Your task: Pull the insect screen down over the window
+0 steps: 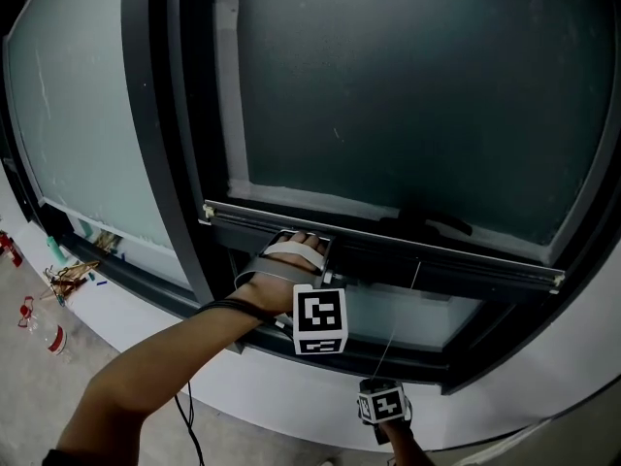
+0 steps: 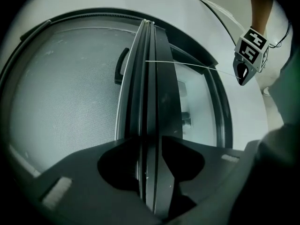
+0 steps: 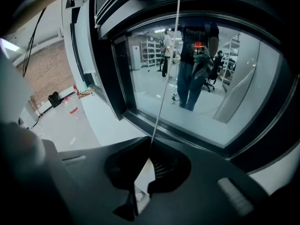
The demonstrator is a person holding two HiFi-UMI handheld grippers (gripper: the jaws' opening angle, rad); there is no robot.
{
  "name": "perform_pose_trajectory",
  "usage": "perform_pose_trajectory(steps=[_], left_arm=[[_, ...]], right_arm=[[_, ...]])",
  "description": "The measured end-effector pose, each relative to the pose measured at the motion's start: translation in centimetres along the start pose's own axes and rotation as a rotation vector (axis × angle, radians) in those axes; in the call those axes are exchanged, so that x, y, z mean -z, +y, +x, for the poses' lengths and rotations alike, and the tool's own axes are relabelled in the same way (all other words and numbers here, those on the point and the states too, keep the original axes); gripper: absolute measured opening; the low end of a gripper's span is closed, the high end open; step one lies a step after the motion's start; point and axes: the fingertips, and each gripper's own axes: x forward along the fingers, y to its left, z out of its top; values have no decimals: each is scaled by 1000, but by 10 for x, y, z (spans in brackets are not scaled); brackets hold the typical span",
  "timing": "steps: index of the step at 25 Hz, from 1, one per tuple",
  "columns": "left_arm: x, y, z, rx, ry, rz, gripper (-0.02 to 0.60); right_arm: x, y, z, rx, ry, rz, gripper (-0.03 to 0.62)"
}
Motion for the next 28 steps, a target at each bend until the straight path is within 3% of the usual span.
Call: perform_pose_trajectory(steps=[6,8,10,14,18,20,22,26,28], left_arm=[[3,-6,0,-25,9,-6,153],[2,-7,-1,-31,7,-9,152],[0,-5,-1,-44,3,-13,146],[1,-1,1,-70,8,-16,146],[1,3,-2,-82,21,-24,141],[-3,6,-3,-81,14,-28,138],[-5,7,-5,-77,10,-28,137],[-4,11,-6,-75,10,-36,140],[-5,13,-7,-76,4,-41,124]], right_arm=[[10,3,-1,-3,30,-85,14],[22,0,-11,-12,53,-101,223],[21,-18,-33,28,-5,-109,235],[-39,-85,-123,222,-234,-220,233],[-146,-158,-254,552,-409,-510,233],[-180,-187,-296,684,-382,-645,233],[-197,-205,-307,749,-310,-758,233],[-209,-214,-309,796,-221,-927,216],[-206,-211,-314,779,-217,-970,169]])
